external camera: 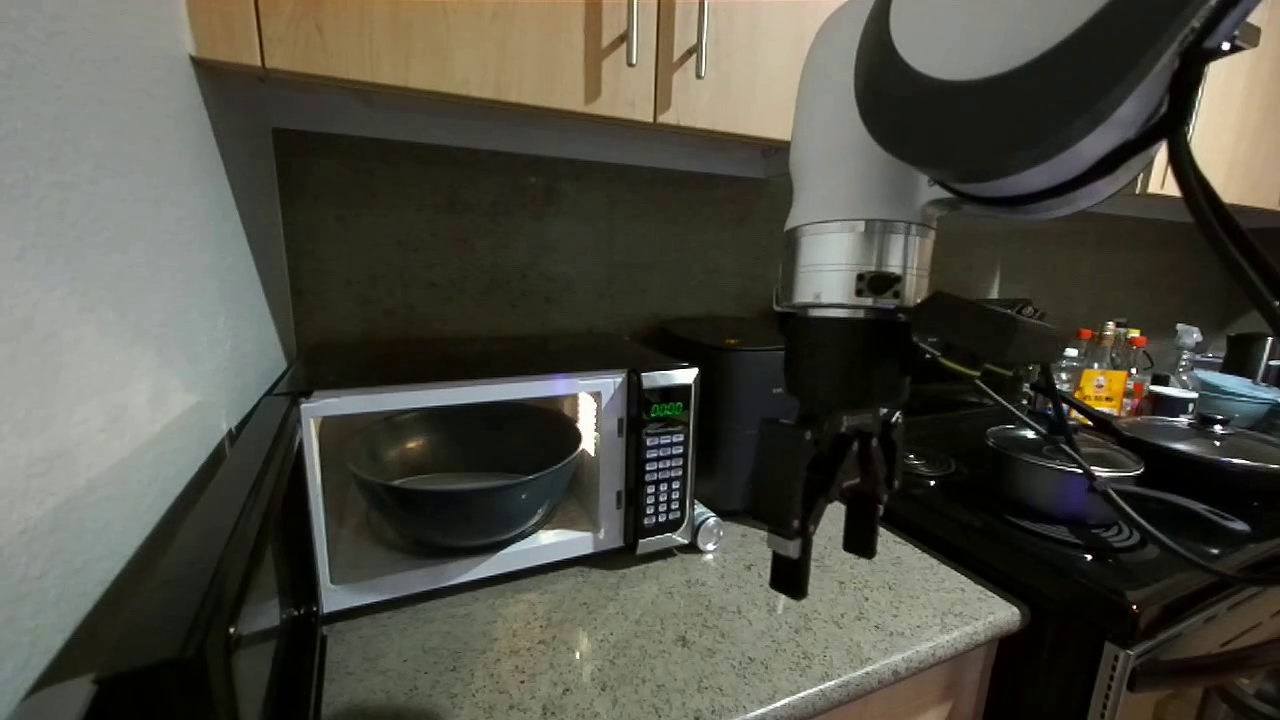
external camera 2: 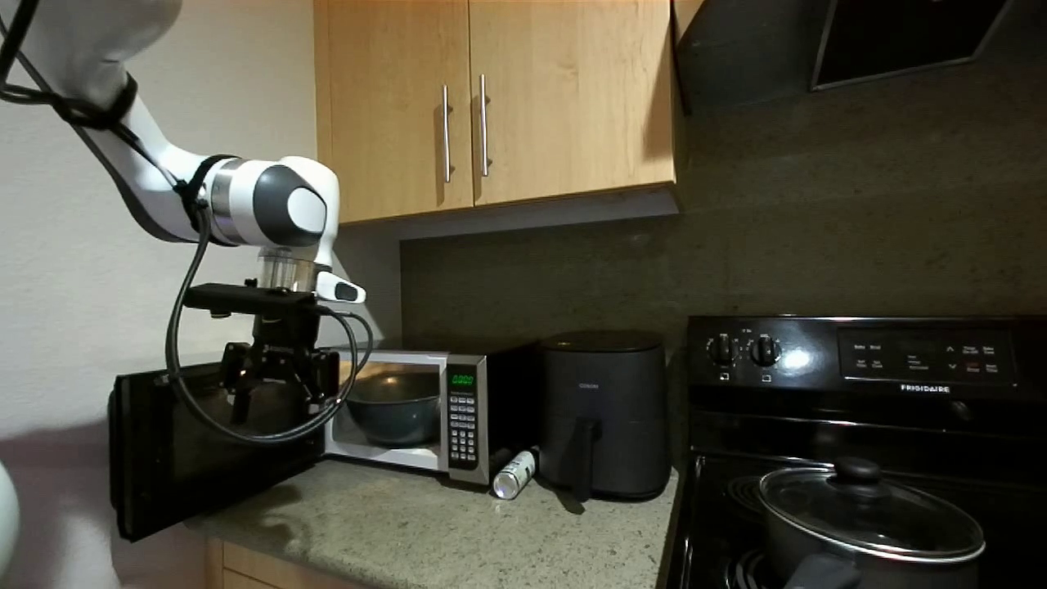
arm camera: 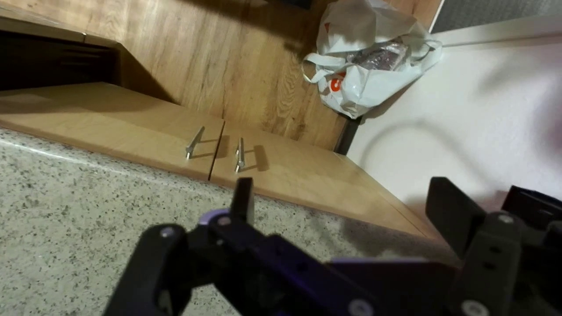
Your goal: Remove the bowl from the microwave.
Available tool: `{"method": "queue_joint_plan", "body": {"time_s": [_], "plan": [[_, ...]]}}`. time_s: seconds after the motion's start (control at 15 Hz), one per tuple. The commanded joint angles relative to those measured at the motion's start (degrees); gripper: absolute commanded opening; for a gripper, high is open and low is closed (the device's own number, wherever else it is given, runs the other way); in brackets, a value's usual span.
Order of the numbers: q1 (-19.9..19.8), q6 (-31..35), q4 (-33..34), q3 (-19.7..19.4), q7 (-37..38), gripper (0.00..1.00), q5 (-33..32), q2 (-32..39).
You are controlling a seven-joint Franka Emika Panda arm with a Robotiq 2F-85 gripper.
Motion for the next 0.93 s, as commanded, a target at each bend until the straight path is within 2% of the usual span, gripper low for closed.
{"method": "queue_joint_plan", "body": {"time_s": [0.0,0.4,0.47,0.73,0.87], "plan": [[1.4,7.6,1.3,-0.2,-0.1,1.0,8.5,5.7],[2.1,24.2,6.2,0.4,0.4,1.0,24.7,18.0],[1.8,20.6,3.8,0.6,0.1,1.0,20.9,14.2],[1.7,21.2,4.8,0.7,0.2,1.0,21.2,15.9],[2.2,27.4,4.7,1.9,-3.1,1.0,31.7,16.3]]}}
